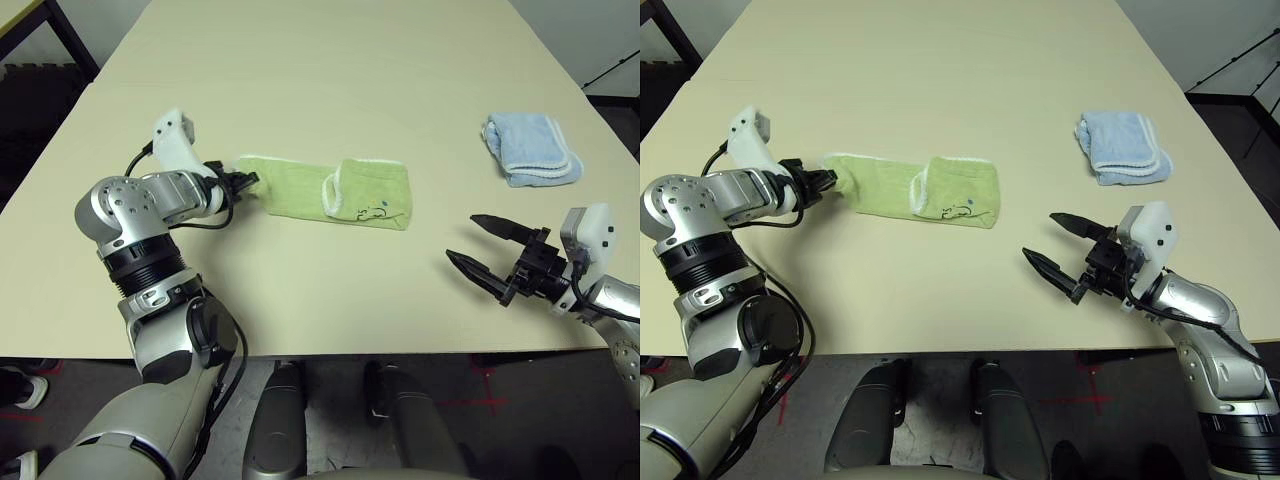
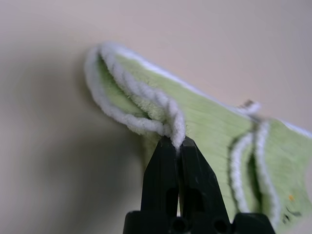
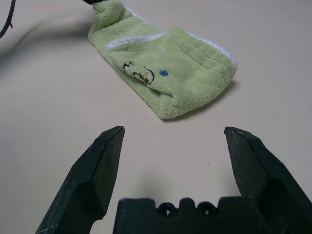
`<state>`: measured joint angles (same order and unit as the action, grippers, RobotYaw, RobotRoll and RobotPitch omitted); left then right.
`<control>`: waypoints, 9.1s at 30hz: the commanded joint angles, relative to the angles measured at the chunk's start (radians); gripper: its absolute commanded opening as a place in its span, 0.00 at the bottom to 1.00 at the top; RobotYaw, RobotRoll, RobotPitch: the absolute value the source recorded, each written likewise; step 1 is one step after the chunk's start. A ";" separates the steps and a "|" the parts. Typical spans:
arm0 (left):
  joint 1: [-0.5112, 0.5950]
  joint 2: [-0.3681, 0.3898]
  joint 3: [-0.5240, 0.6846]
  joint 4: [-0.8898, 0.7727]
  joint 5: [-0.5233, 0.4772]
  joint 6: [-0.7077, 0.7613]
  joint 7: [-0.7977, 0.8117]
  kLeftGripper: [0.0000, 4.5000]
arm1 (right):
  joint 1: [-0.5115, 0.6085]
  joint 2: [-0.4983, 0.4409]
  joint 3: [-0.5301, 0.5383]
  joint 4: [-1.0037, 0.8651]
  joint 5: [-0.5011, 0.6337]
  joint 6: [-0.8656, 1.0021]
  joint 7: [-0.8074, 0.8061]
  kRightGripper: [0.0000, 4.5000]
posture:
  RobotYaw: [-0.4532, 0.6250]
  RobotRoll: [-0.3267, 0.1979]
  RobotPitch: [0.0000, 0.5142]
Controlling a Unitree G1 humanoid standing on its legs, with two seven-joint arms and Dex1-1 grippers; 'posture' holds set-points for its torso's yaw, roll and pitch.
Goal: Fold the towel and set it aside.
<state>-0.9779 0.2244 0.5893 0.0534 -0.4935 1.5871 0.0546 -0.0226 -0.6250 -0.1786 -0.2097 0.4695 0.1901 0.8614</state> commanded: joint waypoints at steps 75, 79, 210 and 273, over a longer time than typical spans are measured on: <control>-0.021 -0.265 -0.270 -0.037 -0.496 0.027 0.184 0.00 | 0.105 0.025 -0.046 -0.068 -0.003 0.005 -0.067 1.00 | 0.44 0.62 0.40; -0.003 -0.269 -0.289 -0.041 -0.487 0.027 0.172 0.00 | 0.107 0.025 -0.043 -0.073 -0.003 0.007 -0.073 1.00 | 0.44 0.62 0.40; 0.420 0.108 -0.794 -0.100 0.252 -0.905 -0.529 0.01 | -0.435 0.349 0.226 0.247 -0.214 0.223 -0.358 0.00 | 0.53 0.62 0.38; 0.140 0.069 -0.607 0.296 0.290 -1.130 -0.657 0.01 | -0.662 0.367 0.189 0.625 -0.288 0.062 -0.305 0.00 | 0.55 0.62 0.32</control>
<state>-0.8221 0.2816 -0.0502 0.4008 -0.1658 0.4258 -0.5882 -0.7097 -0.2375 0.0280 0.4719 0.1687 0.2328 0.5445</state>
